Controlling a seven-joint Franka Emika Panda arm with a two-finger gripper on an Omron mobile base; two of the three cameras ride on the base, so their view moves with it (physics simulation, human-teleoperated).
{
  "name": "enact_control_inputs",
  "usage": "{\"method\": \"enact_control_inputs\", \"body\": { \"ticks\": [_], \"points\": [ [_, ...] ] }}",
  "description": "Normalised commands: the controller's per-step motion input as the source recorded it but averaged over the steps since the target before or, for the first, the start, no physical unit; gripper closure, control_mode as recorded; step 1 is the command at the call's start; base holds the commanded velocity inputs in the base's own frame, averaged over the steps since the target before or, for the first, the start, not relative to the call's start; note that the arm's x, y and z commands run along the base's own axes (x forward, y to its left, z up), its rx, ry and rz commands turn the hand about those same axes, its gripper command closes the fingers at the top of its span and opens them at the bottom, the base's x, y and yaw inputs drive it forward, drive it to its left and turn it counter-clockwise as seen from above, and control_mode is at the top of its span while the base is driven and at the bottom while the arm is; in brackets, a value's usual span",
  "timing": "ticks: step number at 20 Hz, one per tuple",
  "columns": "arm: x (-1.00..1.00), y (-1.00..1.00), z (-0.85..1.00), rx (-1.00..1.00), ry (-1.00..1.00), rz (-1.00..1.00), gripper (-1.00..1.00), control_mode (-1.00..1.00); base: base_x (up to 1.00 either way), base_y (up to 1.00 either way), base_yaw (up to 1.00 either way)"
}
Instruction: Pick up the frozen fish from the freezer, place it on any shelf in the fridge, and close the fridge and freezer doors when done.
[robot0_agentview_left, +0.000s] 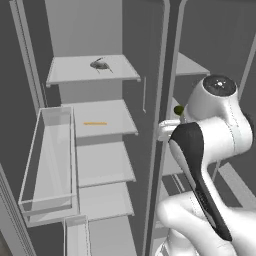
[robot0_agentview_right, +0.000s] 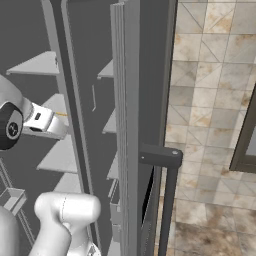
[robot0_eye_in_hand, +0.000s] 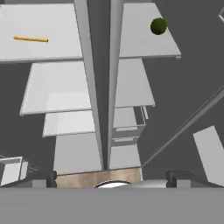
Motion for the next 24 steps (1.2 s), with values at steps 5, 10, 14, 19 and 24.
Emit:
{"method": "enact_control_inputs", "body": {
  "ticks": [5, 10, 14, 19, 24],
  "points": [
    [-0.89, -0.98, 0.00, 0.11, 0.01, -0.11, -1.00, -1.00, 0.00, 0.00, 0.00],
    [-0.06, -0.18, 0.01, 0.02, 0.00, -0.04, -1.00, -1.00, 0.00, 0.00, 0.00],
    [-0.05, 0.00, 0.00, 0.00, 0.00, 0.00, -1.00, -1.00, 0.00, 0.00, 0.00],
    [0.00, 0.02, 0.00, 0.00, 0.00, 0.00, -1.00, 1.00, 0.00, 0.31, 0.00],
    [0.00, 0.00, 0.00, 0.00, 0.00, 0.00, -1.00, 1.00, 0.00, 0.39, 0.00]
  ]
}}
